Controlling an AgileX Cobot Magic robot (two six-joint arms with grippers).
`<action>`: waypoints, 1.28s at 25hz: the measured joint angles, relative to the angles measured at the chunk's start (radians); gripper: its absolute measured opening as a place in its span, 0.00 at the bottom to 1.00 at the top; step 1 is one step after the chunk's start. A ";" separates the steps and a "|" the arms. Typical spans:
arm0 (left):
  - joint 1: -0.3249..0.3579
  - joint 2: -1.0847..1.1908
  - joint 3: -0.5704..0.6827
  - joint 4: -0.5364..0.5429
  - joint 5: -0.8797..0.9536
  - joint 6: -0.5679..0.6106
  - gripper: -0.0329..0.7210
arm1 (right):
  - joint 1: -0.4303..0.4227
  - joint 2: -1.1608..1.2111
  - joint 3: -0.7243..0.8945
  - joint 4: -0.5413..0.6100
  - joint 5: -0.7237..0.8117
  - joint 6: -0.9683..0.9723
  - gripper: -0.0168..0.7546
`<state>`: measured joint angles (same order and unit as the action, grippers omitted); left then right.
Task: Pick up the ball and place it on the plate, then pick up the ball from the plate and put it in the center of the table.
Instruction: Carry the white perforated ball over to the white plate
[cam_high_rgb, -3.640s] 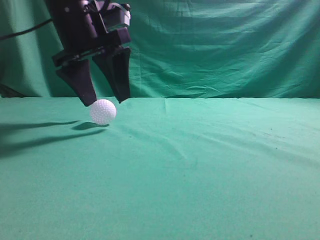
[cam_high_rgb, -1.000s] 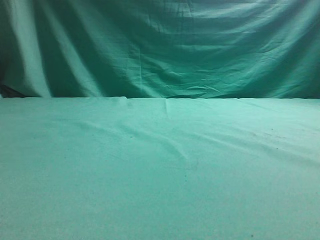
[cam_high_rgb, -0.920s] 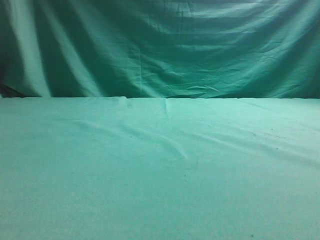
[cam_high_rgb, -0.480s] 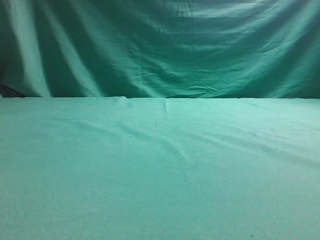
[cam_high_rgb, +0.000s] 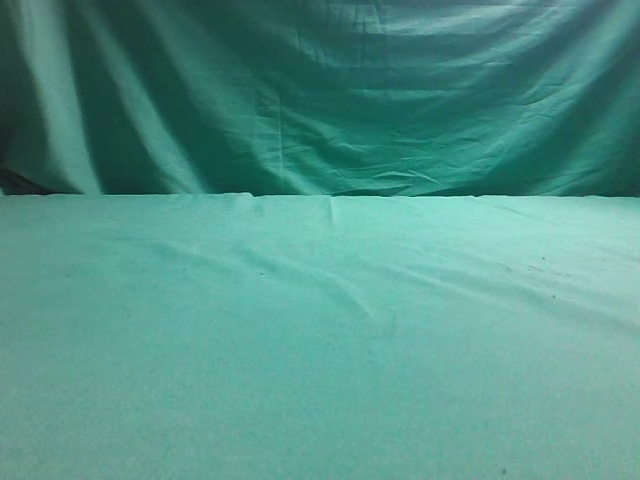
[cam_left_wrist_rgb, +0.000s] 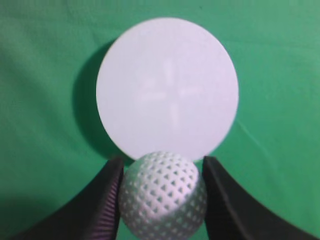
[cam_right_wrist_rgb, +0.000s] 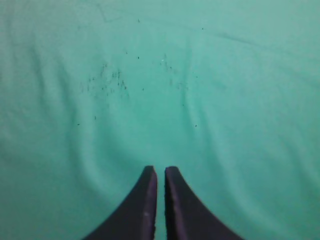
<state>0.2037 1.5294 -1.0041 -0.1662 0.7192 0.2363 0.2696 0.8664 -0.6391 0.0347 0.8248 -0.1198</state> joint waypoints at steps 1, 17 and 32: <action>0.000 0.013 0.000 0.000 -0.026 0.000 0.46 | 0.001 0.010 0.000 0.000 -0.005 0.007 0.08; 0.000 0.221 -0.115 -0.002 -0.091 -0.001 0.46 | 0.048 0.040 0.000 0.010 -0.046 0.017 0.08; 0.002 0.247 -0.165 -0.005 -0.056 -0.001 0.88 | 0.048 0.040 0.000 0.010 -0.082 0.017 0.08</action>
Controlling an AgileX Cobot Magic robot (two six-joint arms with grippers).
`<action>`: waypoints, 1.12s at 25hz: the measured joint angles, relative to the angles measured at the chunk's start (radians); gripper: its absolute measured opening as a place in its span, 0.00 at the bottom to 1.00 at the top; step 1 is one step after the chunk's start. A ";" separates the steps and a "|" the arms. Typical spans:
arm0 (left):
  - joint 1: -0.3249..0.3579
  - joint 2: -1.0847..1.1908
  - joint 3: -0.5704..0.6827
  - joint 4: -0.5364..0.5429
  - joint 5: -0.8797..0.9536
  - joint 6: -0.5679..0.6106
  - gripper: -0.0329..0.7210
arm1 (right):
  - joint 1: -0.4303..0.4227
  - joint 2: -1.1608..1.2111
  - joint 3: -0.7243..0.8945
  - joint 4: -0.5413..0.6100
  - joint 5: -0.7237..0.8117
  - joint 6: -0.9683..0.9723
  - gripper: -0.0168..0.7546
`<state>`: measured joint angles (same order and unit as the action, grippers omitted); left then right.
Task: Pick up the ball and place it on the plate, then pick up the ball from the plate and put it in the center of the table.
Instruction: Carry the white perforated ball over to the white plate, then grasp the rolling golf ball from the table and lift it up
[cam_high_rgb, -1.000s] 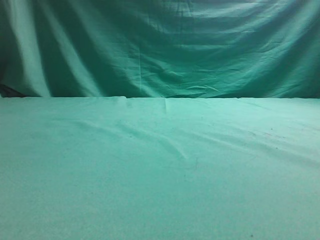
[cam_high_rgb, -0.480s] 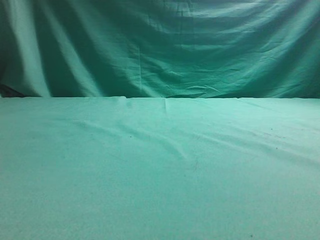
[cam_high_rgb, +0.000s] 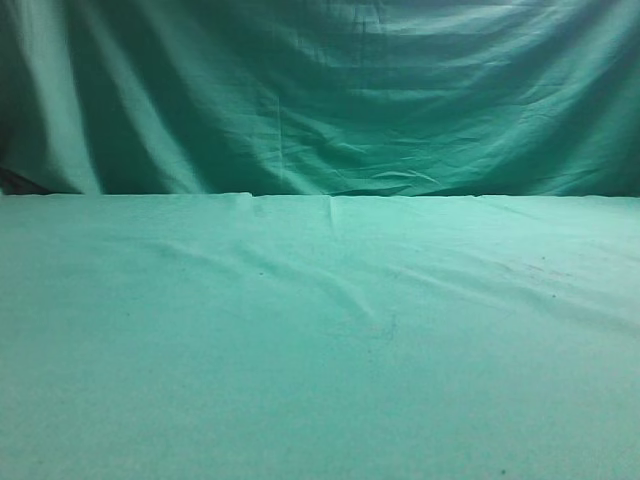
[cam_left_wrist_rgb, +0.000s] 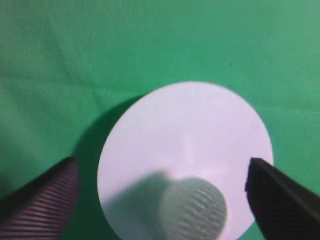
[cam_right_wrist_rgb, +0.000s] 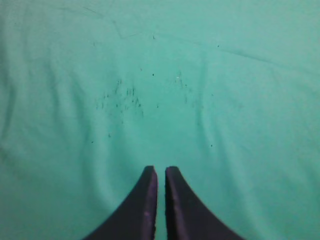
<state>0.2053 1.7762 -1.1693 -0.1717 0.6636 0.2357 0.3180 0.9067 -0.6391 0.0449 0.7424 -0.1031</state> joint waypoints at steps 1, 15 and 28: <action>0.000 0.001 -0.022 -0.006 0.022 0.000 0.92 | 0.000 0.000 0.000 0.000 0.000 0.000 0.08; -0.105 -0.064 -0.270 -0.282 0.245 0.215 0.04 | 0.000 0.000 0.000 0.000 0.026 0.000 0.08; -0.309 -0.511 -0.040 -0.304 0.130 0.300 0.04 | 0.000 0.000 0.000 -0.009 0.113 0.000 0.08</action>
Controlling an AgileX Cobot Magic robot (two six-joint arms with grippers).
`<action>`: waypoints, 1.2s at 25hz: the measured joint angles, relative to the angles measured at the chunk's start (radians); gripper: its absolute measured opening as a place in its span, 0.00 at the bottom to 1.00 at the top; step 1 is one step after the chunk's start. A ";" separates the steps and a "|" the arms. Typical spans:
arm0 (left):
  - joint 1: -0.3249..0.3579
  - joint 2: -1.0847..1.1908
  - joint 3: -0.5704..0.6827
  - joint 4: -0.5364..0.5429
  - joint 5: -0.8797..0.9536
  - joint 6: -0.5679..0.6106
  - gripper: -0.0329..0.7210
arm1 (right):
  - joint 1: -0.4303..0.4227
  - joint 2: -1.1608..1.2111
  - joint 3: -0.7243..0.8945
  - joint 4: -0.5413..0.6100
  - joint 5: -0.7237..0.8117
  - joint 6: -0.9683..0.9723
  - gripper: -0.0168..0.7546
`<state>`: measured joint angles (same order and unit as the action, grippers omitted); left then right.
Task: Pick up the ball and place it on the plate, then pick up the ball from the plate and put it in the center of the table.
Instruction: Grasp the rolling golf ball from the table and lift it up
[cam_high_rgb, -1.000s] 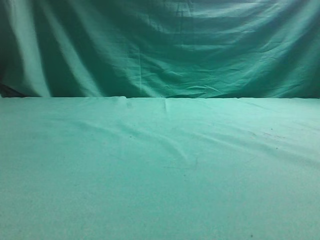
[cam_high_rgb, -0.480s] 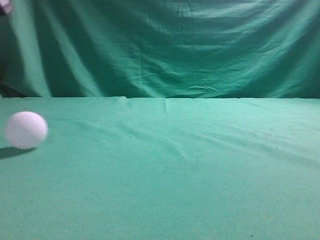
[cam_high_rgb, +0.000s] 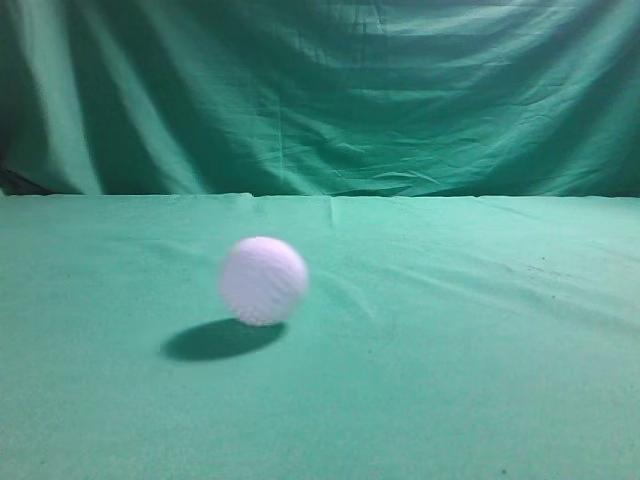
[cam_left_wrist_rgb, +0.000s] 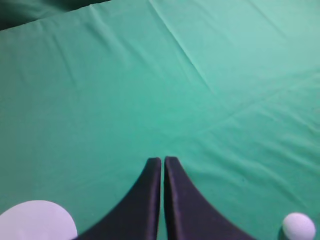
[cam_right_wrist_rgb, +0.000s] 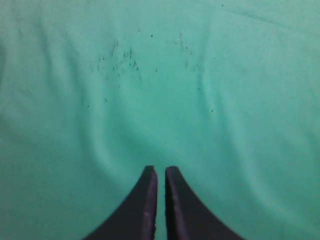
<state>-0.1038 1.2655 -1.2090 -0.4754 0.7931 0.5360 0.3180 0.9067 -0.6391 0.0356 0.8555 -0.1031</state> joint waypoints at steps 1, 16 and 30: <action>0.000 0.000 0.000 0.000 0.000 0.000 0.04 | 0.000 0.000 0.000 0.000 0.004 0.000 0.08; -0.001 -0.526 0.574 -0.092 -0.201 0.132 0.04 | 0.000 0.001 0.000 0.006 0.007 0.000 0.08; -0.001 -0.598 0.691 -0.091 -0.220 0.136 0.04 | 0.208 0.242 -0.031 -0.021 -0.046 0.011 0.17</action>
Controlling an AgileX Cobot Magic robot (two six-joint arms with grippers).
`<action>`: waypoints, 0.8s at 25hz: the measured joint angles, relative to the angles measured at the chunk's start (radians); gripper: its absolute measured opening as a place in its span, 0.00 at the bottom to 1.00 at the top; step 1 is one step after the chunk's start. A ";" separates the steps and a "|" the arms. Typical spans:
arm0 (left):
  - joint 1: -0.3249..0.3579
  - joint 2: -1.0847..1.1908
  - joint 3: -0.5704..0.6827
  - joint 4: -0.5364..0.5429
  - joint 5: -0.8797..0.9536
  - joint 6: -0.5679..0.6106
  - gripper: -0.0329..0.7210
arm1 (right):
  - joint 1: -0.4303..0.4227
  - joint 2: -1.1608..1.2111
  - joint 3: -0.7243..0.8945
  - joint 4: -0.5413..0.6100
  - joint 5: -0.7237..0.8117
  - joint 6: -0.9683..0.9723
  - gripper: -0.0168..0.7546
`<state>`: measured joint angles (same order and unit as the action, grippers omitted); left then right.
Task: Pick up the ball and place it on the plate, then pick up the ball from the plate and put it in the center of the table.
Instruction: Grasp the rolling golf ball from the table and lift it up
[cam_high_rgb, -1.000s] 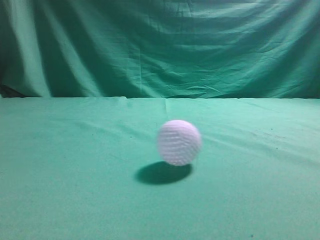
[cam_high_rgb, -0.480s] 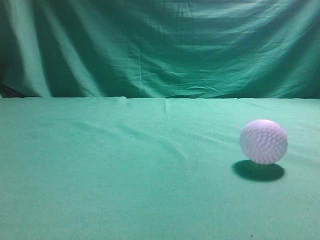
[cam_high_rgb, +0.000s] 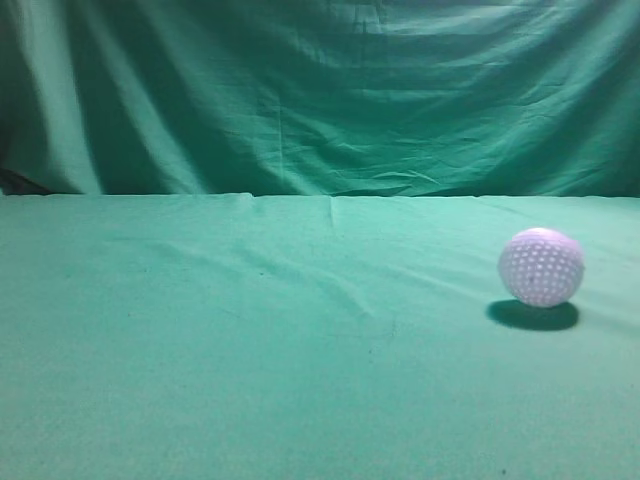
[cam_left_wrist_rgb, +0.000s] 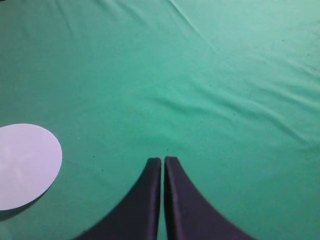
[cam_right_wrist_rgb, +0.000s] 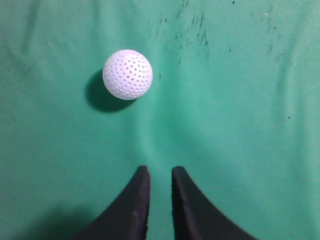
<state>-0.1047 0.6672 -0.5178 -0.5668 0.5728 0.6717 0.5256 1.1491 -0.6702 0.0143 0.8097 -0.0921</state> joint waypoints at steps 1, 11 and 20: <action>0.000 0.000 0.000 0.000 -0.001 0.000 0.04 | 0.002 0.022 -0.013 -0.002 -0.002 0.013 0.22; 0.000 0.000 0.008 0.006 -0.003 0.000 0.04 | 0.002 0.212 -0.152 0.065 -0.006 0.028 0.87; 0.000 0.000 0.010 0.006 -0.005 0.000 0.04 | 0.002 0.398 -0.300 0.153 0.055 -0.073 0.89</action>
<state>-0.1047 0.6672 -0.5077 -0.5608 0.5680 0.6717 0.5279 1.5471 -0.9704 0.1674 0.8643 -0.1650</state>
